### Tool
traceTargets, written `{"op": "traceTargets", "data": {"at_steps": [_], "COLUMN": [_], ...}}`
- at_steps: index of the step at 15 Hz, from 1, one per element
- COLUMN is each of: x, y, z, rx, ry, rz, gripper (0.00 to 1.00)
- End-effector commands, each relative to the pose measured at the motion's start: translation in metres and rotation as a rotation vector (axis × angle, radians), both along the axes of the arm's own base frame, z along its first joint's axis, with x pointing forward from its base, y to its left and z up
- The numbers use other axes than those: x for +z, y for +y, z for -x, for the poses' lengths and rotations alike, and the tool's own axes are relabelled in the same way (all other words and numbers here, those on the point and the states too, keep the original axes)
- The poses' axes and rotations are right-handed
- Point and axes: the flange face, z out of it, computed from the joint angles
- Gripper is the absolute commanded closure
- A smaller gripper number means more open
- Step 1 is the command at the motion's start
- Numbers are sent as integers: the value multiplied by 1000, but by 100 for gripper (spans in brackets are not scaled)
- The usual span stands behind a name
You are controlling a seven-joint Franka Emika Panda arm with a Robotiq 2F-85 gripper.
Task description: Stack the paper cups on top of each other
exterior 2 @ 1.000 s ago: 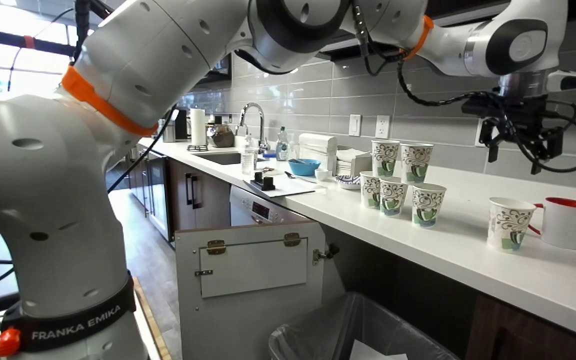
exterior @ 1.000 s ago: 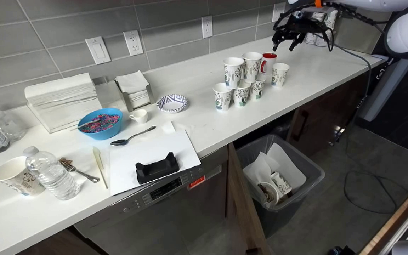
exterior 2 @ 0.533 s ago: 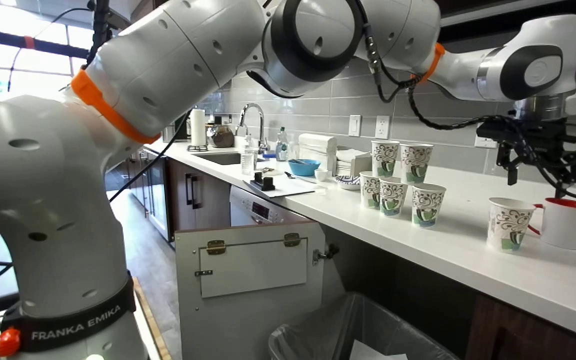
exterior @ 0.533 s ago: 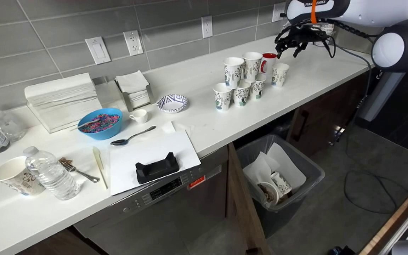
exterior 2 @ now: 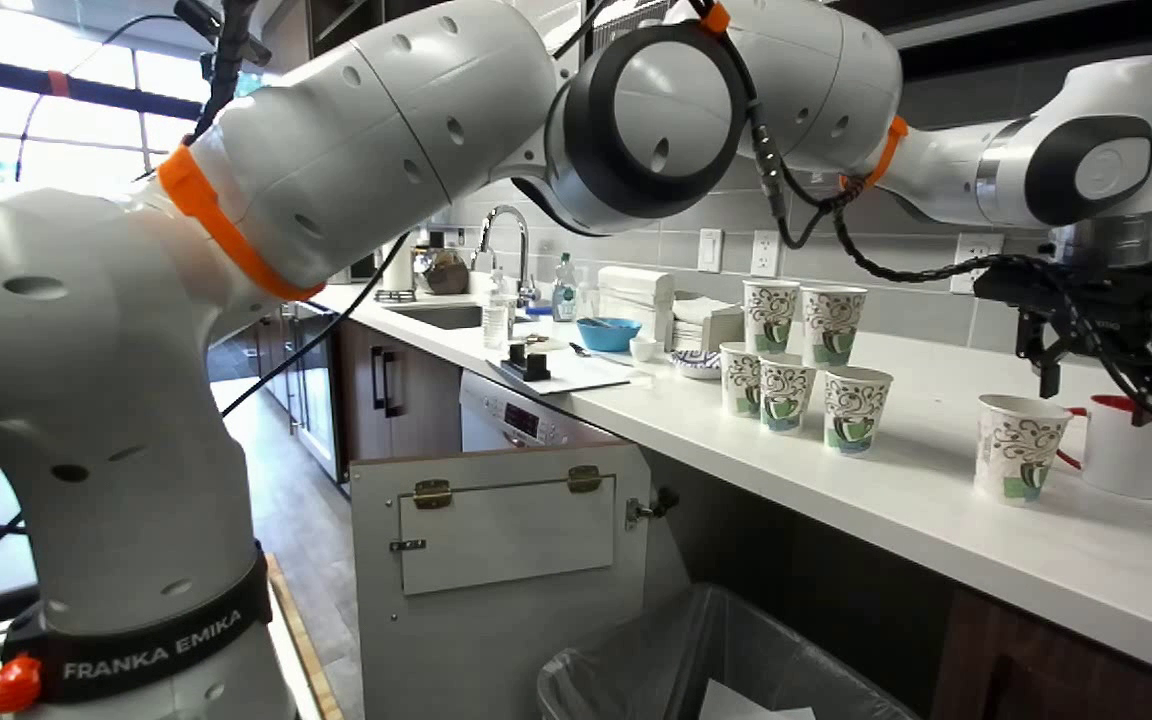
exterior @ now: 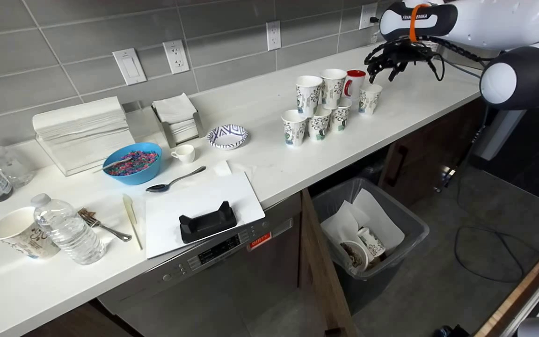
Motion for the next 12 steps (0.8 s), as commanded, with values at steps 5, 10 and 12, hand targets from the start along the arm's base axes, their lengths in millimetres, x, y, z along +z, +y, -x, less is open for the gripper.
{"op": "traceTargets", "data": {"at_steps": [5, 10, 12], "x": [-12, -17, -12], "y": [2, 17, 21], "z": [-2, 1, 1], "rx": [-4, 17, 16], "ry": [56, 137, 145], "rz": [-32, -70, -74], "gripper": [72, 100, 100]}}
